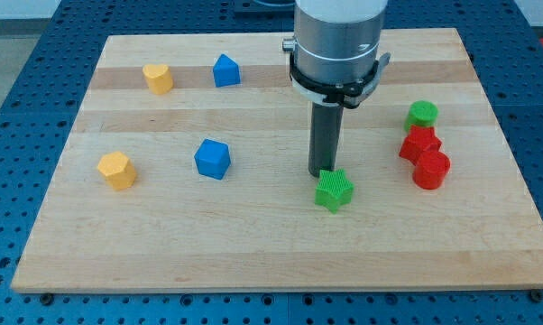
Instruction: Push the green star towards the bottom right
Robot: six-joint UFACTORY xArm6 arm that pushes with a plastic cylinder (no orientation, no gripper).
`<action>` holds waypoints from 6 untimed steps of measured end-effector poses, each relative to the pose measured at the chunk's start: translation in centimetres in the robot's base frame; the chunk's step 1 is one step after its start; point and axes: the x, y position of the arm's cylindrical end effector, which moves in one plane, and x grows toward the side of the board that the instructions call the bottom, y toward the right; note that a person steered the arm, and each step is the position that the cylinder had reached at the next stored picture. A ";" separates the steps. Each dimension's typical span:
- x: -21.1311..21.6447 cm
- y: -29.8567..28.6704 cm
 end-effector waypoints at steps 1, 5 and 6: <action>2.2 1.9; 3.6 -3.0; 6.0 -2.6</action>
